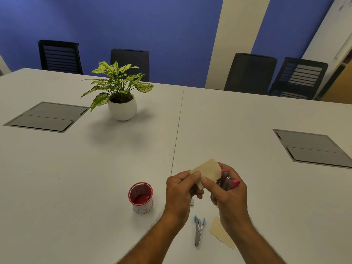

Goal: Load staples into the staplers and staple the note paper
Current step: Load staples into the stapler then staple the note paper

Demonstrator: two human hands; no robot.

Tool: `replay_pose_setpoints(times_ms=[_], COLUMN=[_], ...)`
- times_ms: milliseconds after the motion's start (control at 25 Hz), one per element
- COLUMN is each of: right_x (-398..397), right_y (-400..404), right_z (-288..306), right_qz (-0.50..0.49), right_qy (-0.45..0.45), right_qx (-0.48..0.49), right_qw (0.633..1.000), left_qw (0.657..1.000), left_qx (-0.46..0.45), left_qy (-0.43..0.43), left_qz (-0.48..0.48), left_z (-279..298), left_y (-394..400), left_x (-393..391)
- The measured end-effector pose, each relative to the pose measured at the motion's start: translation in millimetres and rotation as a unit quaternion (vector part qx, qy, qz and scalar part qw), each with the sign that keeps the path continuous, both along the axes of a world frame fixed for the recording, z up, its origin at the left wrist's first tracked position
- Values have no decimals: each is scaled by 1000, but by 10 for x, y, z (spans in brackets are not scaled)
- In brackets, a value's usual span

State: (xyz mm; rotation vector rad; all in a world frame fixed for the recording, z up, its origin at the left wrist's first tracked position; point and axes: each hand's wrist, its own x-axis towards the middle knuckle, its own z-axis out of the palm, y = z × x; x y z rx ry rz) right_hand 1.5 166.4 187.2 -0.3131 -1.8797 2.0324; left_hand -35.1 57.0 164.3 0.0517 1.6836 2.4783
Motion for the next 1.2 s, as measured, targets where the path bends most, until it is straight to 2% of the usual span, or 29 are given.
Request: replay_pose_setpoints(times_ms=[760, 840, 920, 1040, 1120, 1200], right_x=[12, -16, -55, -88, -101, -115], right_y=[10, 51, 105, 159, 159, 137], right_z=[-158, -237, -370, -622, -810, -1013], right_qz=[-19, -14, 8, 58, 80, 87], right_qy=[-39, -72, -140, -249, -299, -338], right_qx=[-77, -85, -113, -160, -134, -69], right_qw=[996, 994, 984, 953, 942, 935], left_qw=[999, 998, 995, 980, 963, 940], left_qx=[-50, -67, -98, -190, -257, -329], left_qy=[0, -4, -17, -39, -53, -66], left_qz=[-5, 7, 26, 48, 54, 59], left_z=[-139, -197, -280, -412, -497, -552], left_y=[-90, -190, -332, -623, -836, -1046], left_x=[33, -35, -143, -323, -433, -526])
